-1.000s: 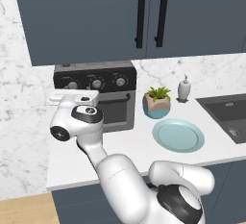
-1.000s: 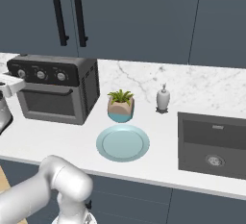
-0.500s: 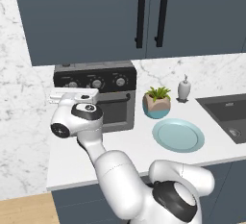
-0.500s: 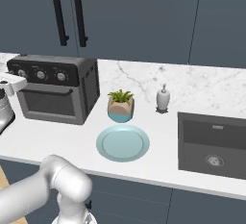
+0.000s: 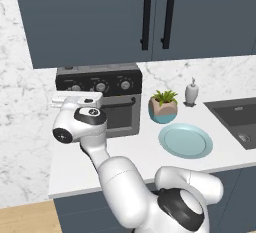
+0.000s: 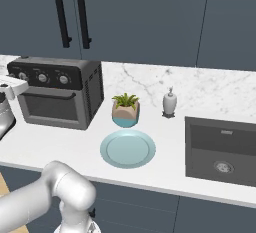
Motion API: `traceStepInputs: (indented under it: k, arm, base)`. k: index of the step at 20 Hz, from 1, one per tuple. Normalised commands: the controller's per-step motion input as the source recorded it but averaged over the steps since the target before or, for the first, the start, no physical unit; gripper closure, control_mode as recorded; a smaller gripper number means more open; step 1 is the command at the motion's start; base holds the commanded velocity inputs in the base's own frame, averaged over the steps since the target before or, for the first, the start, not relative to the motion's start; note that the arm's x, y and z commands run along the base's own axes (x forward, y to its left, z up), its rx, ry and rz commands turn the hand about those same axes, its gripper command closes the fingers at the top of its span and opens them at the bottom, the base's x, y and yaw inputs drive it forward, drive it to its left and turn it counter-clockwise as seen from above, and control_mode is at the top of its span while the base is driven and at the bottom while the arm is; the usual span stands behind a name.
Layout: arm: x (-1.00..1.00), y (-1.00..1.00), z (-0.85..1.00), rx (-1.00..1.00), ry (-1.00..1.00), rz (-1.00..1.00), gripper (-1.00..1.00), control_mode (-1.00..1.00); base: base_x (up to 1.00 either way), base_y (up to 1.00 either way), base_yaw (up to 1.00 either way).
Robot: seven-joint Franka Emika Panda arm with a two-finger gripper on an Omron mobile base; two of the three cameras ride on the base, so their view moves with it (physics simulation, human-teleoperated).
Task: Pick up the kebab skewer and baguette bread, and place them inside the toaster oven. Close the toaster oven door and start by setting the timer.
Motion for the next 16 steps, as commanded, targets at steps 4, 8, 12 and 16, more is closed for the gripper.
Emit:
traceStepInputs:
  k: [4, 8, 12, 16]
  arm:
    - [0.05, 0.00, 0.00, 0.00, 0.00, 0.00, -1.00, -1.00]
    - [0.03, 0.03, -0.02, 0.00, 0.00, 0.00, -1.00, -1.00]
    - [0.01, 0.11, -0.03, -0.02, 0.00, 0.00, -1.00, -1.00]
    - [0.01, 0.16, -0.06, -0.02, 0.00, 0.00, -1.00, -1.00]
  base:
    - [0.00, 0.00, 0.00]
    - [0.00, 0.00, 0.00]
    - [0.00, 0.00, 0.00]
    - [0.00, 0.00, 0.00]
